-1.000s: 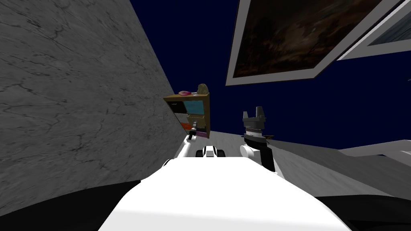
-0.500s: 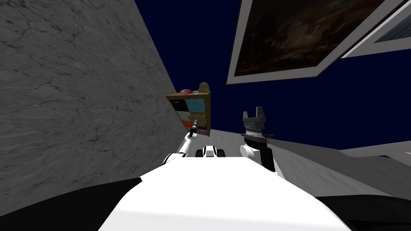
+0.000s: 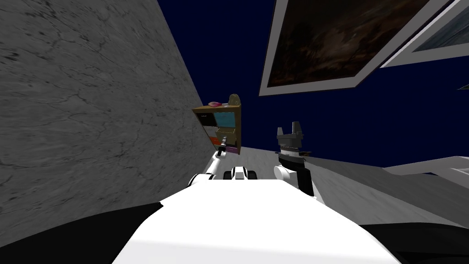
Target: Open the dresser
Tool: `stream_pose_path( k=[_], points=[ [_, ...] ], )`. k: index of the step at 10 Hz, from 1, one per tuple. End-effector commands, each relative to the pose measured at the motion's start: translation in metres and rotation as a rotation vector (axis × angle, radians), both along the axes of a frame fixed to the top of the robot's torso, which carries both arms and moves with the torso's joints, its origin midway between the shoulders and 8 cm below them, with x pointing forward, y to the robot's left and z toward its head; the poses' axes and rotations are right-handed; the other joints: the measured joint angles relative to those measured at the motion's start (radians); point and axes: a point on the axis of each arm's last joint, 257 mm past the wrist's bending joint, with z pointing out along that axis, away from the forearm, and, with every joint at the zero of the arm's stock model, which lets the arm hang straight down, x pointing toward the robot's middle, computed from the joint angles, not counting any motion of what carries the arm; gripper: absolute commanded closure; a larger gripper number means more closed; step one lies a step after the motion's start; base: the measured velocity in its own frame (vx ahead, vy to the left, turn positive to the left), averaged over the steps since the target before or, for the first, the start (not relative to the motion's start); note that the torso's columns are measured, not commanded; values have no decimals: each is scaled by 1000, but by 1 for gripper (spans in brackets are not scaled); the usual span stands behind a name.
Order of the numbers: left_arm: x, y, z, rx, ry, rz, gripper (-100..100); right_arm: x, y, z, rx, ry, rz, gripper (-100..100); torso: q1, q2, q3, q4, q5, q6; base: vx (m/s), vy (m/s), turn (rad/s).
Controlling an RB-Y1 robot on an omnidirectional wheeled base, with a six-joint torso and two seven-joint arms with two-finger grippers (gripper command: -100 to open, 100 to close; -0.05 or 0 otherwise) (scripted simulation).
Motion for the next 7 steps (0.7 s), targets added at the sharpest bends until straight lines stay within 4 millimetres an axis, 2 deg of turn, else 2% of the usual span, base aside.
stream_pose_path(
  k=[1, 3, 5, 7],
  points=[
    [12, 7, 7, 4, 6, 8, -100, 0, 0, 0, 0, 0, 0, 0, -1, -3, -2, 0, -1, -1, -112, 29, -79],
    [25, 20, 17, 6, 6, 16, -100, 0, 0, 0, 0, 0, 0, 0, -10, -7, -4, 2, -4, 1, -76, -65, -49],
    [32, 27, 22, 7, 7, 21, -100, 0, 0, 0, 0, 0, 0, 0, -5, -3, -2, 3, -2, 1, -57, -48, -38],
    [51, 48, 40, 7, 6, 37, -100, 0, 0, 0, 0, 0, 0, 0, -2, -2, -2, 3, -1, 0, -71, -36, -68]
  ],
)
